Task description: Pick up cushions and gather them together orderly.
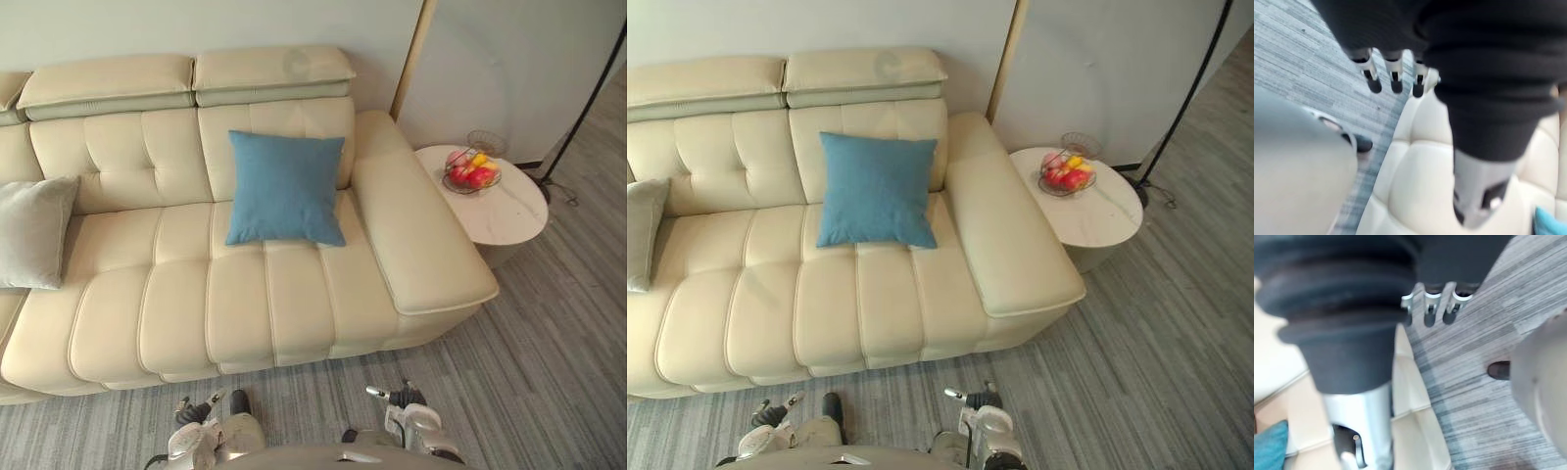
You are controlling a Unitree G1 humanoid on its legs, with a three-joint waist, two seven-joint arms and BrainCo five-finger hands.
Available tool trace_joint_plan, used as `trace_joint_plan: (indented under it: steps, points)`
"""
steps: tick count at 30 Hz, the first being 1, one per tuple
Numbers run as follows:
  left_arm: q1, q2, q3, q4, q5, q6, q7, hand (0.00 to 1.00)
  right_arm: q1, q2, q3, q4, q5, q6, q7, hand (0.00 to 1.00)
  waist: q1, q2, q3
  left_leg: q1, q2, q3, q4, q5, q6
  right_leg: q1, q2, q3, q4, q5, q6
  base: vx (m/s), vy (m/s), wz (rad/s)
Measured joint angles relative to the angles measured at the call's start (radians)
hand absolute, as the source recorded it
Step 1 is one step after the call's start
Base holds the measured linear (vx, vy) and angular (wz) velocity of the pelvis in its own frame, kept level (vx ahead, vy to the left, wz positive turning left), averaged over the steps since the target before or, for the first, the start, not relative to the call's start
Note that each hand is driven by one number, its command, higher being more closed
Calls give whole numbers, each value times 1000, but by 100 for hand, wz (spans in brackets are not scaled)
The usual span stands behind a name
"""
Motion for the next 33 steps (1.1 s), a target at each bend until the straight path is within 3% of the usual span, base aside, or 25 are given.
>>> trace_joint_plan:
  steps: [1,2,3,4,5,6,8,9,11,12,14,17,19,21,23,27,28,29,30,31,33]
  points:
    - [1,0,5,1,1,0,0,0,3,-2,-7,0,0,0,-4,0,-1,0,0,-3,-11,-12,90,-27,31,-3,-10,6,-4,4,2,-217,209,-81]
    - [12,-8,6,16,3,-1,1,0,28,-10,-18,-1,1,0,-13,0,-4,25,-11,30,-11,-11,223,-159,40,-13,2,41,-25,33,18,-185,222,-92]
    - [16,-11,6,34,3,1,0,0,43,-21,-27,-10,6,0,-14,0,-11,58,-22,60,8,-16,213,-245,26,-19,31,56,-44,54,24,-206,276,-112]
    - [15,-13,16,50,-3,5,-6,0,42,-27,-42,-3,12,4,-15,0,-8,73,-21,64,2,2,191,-287,29,-17,42,82,-64,90,39,-122,152,-71]
    - [13,-7,15,48,0,4,-8,0,51,-19,-55,-3,16,8,-14,0,-10,58,-32,73,-10,11,165,-285,28,-11,38,86,-82,98,35,-84,158,-62]
    - [18,6,12,51,2,4,-14,0,78,-3,-64,-2,23,20,-14,0,-16,24,-48,107,-46,19,80,-270,26,-11,32,97,-102,121,38,-45,131,-42]
    - [22,14,1,51,2,5,-25,0,86,5,-73,2,26,21,-13,0,-27,4,-60,128,-91,20,-20,-230,32,10,42,96,-159,147,22,-17,130,-37]
    - [22,17,-8,58,12,6,-28,0,84,5,-80,6,26,21,-13,0,-36,5,-61,129,-119,19,-59,-199,43,41,48,96,-211,156,12,56,68,-24]
    - [12,17,-26,71,31,8,-29,0,81,-3,-94,15,26,21,-10,0,-38,17,-62,134,-127,16,-74,-172,57,47,51,97,-237,177,19,76,32,-16]
    - [9,17,-37,83,45,11,-31,0,77,-9,-94,19,26,20,-10,0,-40,37,-63,138,-128,6,-77,-144,64,46,54,98,-237,181,26,56,25,-11]
    - [8,15,-35,97,70,19,-43,0,73,-15,-108,33,26,21,-9,0,-40,44,-62,165,-127,11,-74,-135,78,65,64,112,-237,183,29,106,14,-12]
    - [7,15,-31,92,81,19,-51,0,71,-12,-109,34,25,21,-6,0,-32,36,-66,171,-123,-2,-40,-142,78,65,76,160,-237,183,30,92,-10,-37]
    - [1,10,-25,90,80,19,-57,0,63,-9,-107,38,26,21,-5,0,-30,27,-63,147,-116,-73,3,-173,73,35,90,210,-223,184,29,32,-57,-68]
    - [-3,10,-25,93,83,19,-62,0,64,-8,-102,39,27,20,-4,0,-35,35,-65,148,-108,-67,3,-199,75,14,102,229,-212,185,29,-34,7,-57]
    - [-22,16,-24,91,105,19,-63,0,68,-2,-98,30,30,20,-2,0,-36,8,-55,148,-107,-7,14,-217,77,-18,107,282,-207,199,30,-79,38,-69]
    - [-28,22,-18,89,119,19,-62,0,73,14,-74,-13,37,18,12,0,-35,1,-50,147,-93,143,40,-254,73,-76,127,371,-227,248,16,-69,40,-126]
    - [-32,22,-14,89,123,19,-62,0,54,15,-57,-18,37,15,14,0,-36,0,-52,138,-78,238,40,-256,82,-96,126,331,-259,250,-42,-75,20,-167]
    - [-39,18,-16,89,132,19,-61,0,47,11,-59,-19,37,13,14,0,-38,12,-52,133,-57,296,37,-253,85,-132,117,220,-242,237,-68,-67,13,-166]
    - [-41,18,-18,89,136,19,-61,0,43,8,-58,-20,37,12,13,0,-38,18,-50,135,-46,322,33,-251,83,-151,114,153,-220,237,-66,12,7,-161]
    - [-47,23,-25,89,138,19,-61,0,44,8,-58,-31,37,11,13,0,-41,26,-46,156,-20,390,27,-239,72,-171,114,-42,-164,232,-70,64,-4,-128]
    - [-43,30,-39,89,138,19,-63,0,64,12,-58,-37,37,7,12,0,-45,22,-46,173,-15,430,28,-238,70,-152,103,-198,-131,233,-104,100,-90,-122]
